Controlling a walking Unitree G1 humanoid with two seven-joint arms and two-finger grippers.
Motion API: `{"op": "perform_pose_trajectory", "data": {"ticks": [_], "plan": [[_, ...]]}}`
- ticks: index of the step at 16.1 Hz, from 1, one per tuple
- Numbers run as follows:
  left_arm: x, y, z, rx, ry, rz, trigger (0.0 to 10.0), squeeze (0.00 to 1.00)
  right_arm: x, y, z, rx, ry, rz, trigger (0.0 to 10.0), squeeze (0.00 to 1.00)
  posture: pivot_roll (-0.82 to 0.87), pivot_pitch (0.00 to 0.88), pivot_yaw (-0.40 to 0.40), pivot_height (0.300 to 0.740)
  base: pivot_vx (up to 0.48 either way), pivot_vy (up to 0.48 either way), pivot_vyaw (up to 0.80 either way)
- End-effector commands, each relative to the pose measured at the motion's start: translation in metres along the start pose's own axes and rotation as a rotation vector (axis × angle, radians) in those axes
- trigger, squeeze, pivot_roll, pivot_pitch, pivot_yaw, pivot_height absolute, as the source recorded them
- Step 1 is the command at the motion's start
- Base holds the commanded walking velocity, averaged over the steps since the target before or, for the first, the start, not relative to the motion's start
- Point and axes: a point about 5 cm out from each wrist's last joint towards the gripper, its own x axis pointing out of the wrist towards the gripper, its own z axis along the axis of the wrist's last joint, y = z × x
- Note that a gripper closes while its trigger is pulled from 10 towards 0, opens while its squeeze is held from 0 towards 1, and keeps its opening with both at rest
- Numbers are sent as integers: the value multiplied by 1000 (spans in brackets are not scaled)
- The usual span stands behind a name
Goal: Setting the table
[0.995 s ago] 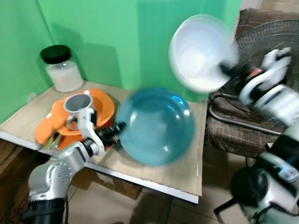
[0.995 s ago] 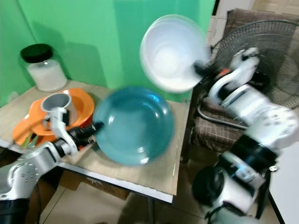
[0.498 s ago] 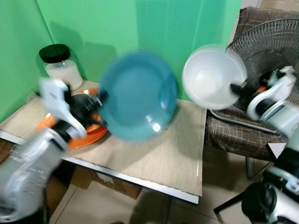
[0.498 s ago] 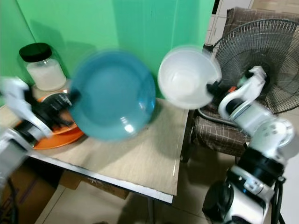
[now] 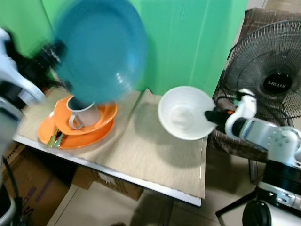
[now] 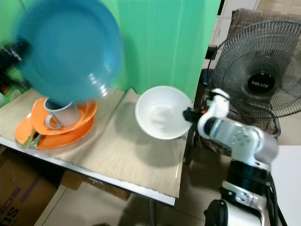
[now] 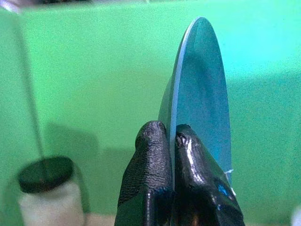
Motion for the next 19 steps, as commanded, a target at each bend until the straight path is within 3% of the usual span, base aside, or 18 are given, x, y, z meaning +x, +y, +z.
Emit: {"op": "perform_pose_trajectory", "data": {"ticks": [1, 2, 3, 7, 10, 11, 14, 16, 17, 18, 19], "plan": [[0, -5, 9, -19, -44, -28, 0, 0, 2, 19, -1, -42, 1, 71, 10000, 302, -20, 0, 13, 740, 0, 0, 0], [1, -11, 7, 3, -22, -58, 0, 0, 5, 25, -5, -51, 14, 85, 10000, 847, -23, 0, 14, 740, 0, 0, 0], [1, -14, 6, -3, -18, -63, 0, 0, 7, 30, -7, -58, 26, 92, 10000, 1000, -23, 0, 14, 740, 0, 0, 0], [6, -16, 7, -82, -51, -47, 0, 0, 16, 42, -19, -80, 71, 109, 10000, 1000, -21, 0, 11, 740, 0, 0, 0], [8, -16, 9, -106, -71, -40, 0, 0, 15, 44, -16, -77, 42, 117, 10000, 1000, -21, 3, 10, 740, 0, 0, 0], [9, -17, 11, -125, -91, -47, 0, 0, 13, 43, -10, -75, 10, 123, 10000, 1000, -23, 3, 11, 740, 0, 0, 0], [11, -22, 15, -277, -198, -100, 0, 0, -6, 42, 24, -46, -240, 197, 10000, 1000, -31, 0, 20, 740, 0, 0, 0], [8, -24, 9, -349, -214, -142, 0, 0, -20, 53, 35, -163, -346, 249, 10000, 1000, -35, 0, 26, 740, 0, 0, 0], [4, -25, 1, -407, -214, -174, 0, 0, -26, 57, 41, -247, -456, 258, 10000, 922, -40, 0, 29, 740, 0, 0, 0], [3, -26, -4, -444, -209, -196, 0, 0, -27, 57, 43, -272, -503, 255, 10000, 208, -41, 0, 29, 740, 0, 0, 0], [-1, -27, -14, -499, -194, -239, 0, 0, -25, 47, 43, -237, -517, 203, 10000, 165, -40, 0, 27, 740, 0, 0, 0]]}}
